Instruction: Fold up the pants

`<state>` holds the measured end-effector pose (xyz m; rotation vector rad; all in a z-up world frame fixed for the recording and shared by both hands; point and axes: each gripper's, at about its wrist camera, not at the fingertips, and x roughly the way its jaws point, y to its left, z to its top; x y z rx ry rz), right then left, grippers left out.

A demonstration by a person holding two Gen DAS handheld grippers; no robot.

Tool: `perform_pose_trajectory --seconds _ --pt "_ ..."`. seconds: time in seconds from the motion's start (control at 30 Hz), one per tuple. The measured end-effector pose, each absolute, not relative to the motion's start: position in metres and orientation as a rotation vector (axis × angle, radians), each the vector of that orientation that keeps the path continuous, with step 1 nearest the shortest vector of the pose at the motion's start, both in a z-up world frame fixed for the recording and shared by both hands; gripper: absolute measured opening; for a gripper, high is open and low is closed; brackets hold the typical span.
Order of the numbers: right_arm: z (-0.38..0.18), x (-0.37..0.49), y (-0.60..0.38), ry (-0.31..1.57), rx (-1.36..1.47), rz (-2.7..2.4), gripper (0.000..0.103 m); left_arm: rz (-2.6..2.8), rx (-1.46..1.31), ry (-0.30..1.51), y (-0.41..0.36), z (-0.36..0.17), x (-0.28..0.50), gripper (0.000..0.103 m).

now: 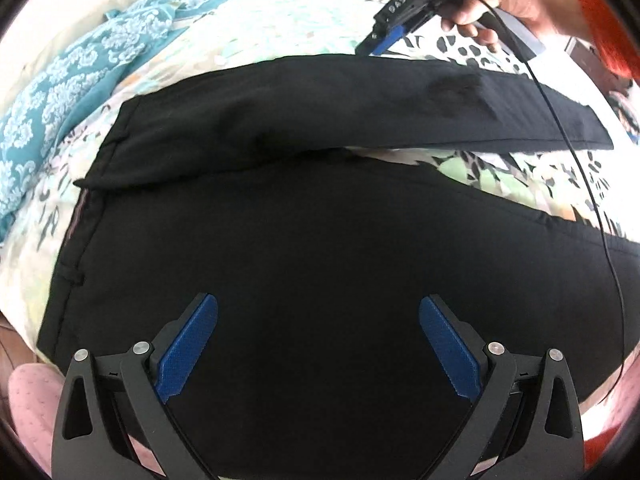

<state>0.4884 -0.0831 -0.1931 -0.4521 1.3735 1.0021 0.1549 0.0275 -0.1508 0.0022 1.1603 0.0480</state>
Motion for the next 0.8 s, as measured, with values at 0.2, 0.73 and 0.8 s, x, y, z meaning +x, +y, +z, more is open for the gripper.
perform_pose_trajectory --seconds 0.2,0.73,0.8 --pt "-0.198 0.466 -0.059 1.316 -0.798 0.966 0.002 0.058 -0.089 1.169 0.052 -0.16 0.168 0.101" --pt "-0.192 0.446 -0.067 1.116 -0.841 0.745 0.02 0.076 -0.039 1.143 0.045 -0.158 0.159 0.101" --pt "-0.173 0.455 -0.108 1.133 -0.69 0.711 0.034 0.082 -0.035 1.145 0.045 -0.159 0.16 0.101"
